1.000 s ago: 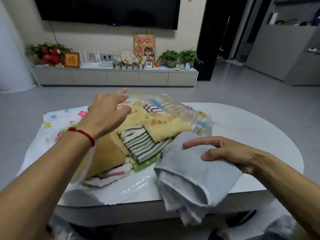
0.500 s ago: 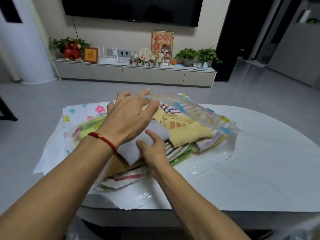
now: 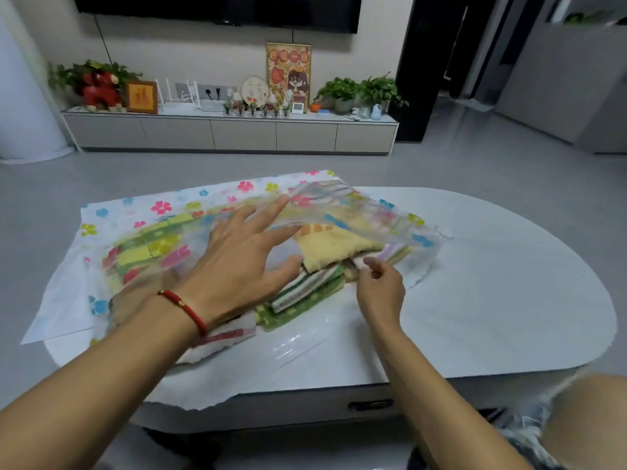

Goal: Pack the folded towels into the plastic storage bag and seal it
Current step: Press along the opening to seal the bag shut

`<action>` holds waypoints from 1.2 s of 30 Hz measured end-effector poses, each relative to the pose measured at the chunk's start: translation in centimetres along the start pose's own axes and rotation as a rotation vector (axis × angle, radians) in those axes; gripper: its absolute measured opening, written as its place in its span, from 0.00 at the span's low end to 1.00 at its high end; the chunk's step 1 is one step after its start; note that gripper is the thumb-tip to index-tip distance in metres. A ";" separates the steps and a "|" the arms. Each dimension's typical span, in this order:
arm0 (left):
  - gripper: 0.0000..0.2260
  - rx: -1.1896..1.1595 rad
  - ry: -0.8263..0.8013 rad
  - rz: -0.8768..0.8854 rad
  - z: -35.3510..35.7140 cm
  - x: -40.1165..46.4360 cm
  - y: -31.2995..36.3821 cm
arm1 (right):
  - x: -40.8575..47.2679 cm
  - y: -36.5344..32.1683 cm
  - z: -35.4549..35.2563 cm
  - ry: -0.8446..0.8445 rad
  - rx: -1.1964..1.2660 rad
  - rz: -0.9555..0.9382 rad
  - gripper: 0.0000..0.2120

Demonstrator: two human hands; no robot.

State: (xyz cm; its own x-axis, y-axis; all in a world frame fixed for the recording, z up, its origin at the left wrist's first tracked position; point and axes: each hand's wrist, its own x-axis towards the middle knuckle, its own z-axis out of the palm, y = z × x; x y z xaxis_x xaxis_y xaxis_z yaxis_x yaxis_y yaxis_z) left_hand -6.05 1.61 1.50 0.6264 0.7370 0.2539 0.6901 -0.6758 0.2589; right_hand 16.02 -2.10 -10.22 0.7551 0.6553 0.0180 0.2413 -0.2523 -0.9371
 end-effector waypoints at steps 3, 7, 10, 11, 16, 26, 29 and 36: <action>0.30 0.026 -0.023 0.038 2.0 -0.2 0.2 | 3.6 0.8 0.4 -0.189 -0.033 0.063 0.25; 0.31 0.029 -0.099 0.036 6.0 -2.0 -0.1 | 5.9 3.4 -1.8 -0.341 -0.243 -0.080 0.19; 0.31 0.060 -0.111 0.063 9.3 -3.5 -0.2 | 5.8 7.1 -4.8 -0.243 -0.587 -0.369 0.13; 0.30 0.081 -0.121 0.080 10.4 -4.1 -0.3 | 5.6 7.9 -5.1 -0.262 -0.659 -0.448 0.14; 0.33 0.112 -0.185 0.196 13.1 -5.4 -2.5 | 3.2 7.8 -6.6 -0.348 -0.987 -0.533 0.22; 0.32 0.151 -0.336 0.191 8.5 -3.2 -5.9 | -2.2 0.1 -11.3 -0.701 -0.865 -0.252 0.14; 0.24 0.147 -0.209 0.182 7.7 -3.5 -4.2 | 1.1 -1.5 -17.2 -0.660 -0.635 -0.130 0.07; 0.09 -0.132 0.071 0.267 11.0 -2.9 7.1 | 8.6 2.6 -23.3 -0.469 -0.801 0.157 0.10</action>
State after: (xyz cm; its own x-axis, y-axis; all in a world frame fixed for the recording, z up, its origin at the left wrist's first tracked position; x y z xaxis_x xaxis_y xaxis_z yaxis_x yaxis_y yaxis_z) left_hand 1.09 -5.18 -7.65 0.7496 0.5330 0.3923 0.4480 -0.8450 0.2921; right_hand 37.28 -13.71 -4.40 0.5342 0.7482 -0.3936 0.6368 -0.6623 -0.3948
